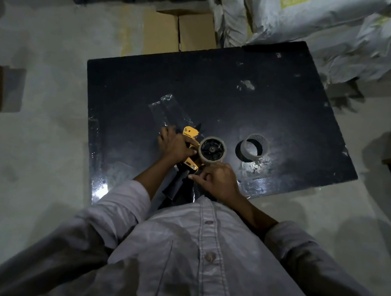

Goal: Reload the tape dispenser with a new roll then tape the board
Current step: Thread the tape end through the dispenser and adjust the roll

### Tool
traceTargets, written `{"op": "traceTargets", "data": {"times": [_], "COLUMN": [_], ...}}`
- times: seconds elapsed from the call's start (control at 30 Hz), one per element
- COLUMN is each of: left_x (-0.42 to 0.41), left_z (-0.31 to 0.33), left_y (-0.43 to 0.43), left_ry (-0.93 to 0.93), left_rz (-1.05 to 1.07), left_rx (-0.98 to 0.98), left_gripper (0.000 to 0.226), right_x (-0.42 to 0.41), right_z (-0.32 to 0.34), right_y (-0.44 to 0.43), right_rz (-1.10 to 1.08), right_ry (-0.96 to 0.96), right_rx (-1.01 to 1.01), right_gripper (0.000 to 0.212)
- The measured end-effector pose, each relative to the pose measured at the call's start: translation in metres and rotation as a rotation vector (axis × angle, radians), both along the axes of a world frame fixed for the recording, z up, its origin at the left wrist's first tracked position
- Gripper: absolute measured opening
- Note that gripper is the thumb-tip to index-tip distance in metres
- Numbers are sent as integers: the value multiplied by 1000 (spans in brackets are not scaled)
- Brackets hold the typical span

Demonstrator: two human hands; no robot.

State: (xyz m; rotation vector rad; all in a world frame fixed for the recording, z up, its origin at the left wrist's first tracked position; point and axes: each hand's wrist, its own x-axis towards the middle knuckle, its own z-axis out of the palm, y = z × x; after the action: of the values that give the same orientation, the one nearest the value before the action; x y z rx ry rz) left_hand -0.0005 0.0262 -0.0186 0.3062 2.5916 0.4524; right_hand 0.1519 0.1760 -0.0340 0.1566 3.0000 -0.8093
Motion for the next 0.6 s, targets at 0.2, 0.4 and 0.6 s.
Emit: {"op": "traceTargets", "data": {"times": [0.2, 0.4, 0.6], "left_x": [-2, -2, -4], "left_z": [-6, -2, -13], "left_y": [-8, -6, -2], "left_ry": [74, -30, 9], "left_rz": [-64, -61, -57], "left_rx": [-30, 3, 13], "left_gripper": [31, 30, 22], "right_x": [2, -6, -20], "right_z": [-4, -20, -30], "right_y": [-13, -35, -59], "right_rz": [-239, -200, -317], "right_ry": [-276, -462, -667], "right_rx": [-130, -118, -473], "right_gripper": [78, 89, 58]}}
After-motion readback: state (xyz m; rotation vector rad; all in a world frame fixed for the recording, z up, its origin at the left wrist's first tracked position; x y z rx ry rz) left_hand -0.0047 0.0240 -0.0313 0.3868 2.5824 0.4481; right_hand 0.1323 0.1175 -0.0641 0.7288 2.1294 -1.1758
